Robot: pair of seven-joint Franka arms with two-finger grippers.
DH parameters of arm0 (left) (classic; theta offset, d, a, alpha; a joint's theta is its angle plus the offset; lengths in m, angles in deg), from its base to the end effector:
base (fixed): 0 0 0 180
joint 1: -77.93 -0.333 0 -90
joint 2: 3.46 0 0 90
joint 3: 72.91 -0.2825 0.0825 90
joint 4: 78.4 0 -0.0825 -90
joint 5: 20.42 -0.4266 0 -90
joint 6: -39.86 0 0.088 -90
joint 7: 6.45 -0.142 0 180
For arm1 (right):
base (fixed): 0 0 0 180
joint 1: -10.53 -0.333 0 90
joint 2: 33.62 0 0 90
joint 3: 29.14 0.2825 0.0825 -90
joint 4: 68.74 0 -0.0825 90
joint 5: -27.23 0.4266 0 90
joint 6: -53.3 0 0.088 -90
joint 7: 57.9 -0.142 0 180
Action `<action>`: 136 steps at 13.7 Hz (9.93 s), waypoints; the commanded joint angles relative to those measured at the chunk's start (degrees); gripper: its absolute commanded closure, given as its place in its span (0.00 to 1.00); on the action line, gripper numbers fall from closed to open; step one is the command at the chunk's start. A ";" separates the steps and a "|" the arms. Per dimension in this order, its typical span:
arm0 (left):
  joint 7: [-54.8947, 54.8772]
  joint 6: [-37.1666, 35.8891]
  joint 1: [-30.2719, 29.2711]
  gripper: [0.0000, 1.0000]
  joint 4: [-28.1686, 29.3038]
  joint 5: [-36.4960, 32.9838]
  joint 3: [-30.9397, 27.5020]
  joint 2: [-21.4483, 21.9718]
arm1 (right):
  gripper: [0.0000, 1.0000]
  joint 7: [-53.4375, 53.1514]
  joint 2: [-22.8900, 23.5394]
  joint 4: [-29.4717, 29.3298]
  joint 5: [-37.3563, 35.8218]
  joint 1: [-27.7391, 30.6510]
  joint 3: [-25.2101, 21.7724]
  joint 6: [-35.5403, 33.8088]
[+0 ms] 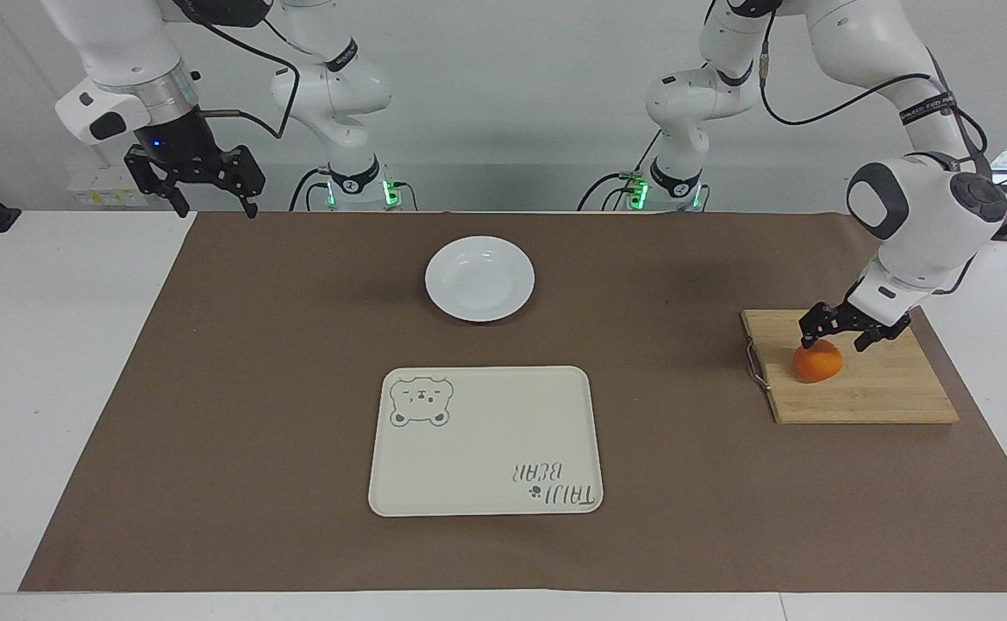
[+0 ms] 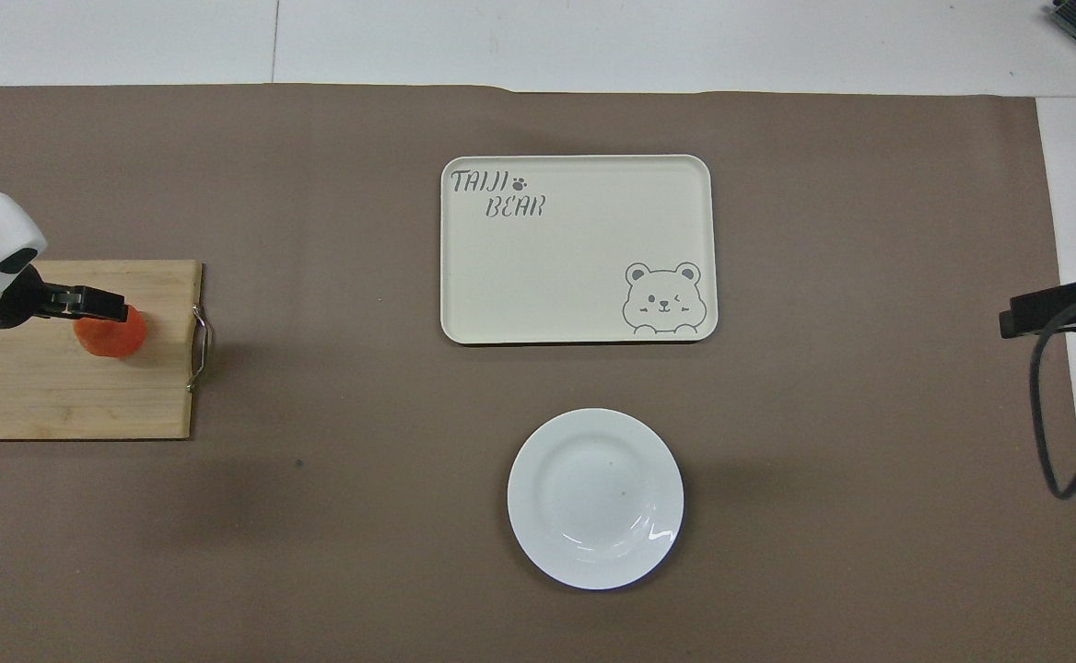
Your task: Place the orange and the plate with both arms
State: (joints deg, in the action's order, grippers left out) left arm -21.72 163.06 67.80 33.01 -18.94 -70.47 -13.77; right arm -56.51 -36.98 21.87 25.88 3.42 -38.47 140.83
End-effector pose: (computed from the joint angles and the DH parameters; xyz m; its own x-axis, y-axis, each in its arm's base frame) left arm 0.6242 0.0826 0.3025 0.9926 -0.1170 0.0326 -0.1177 -0.9928 0.0218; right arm 0.5762 -0.0280 0.5807 0.9999 -0.0153 0.0038 -0.0153 -0.9998 0.0141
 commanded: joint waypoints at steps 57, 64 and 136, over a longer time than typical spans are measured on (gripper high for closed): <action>34.23 -29.78 29.19 1.00 -16.49 0.88 2.74 9.96 | 0.00 0.19 -1.74 2.03 0.47 0.52 0.10 -0.43; 37.15 -18.02 34.90 1.00 -8.59 8.27 2.92 10.84 | 0.00 0.19 -1.74 2.03 0.47 0.52 0.10 -0.34; 13.60 -30.31 10.30 0.00 -20.71 -1.74 1.34 7.94 | 0.00 47.74 9.16 48.08 57.42 -13.63 0.54 33.23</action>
State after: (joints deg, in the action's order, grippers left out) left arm -7.73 132.97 78.77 12.57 -19.77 -69.59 -6.35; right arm -11.03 -27.51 68.28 81.23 -10.09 -37.88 172.60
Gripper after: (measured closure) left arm 0.000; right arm 0.000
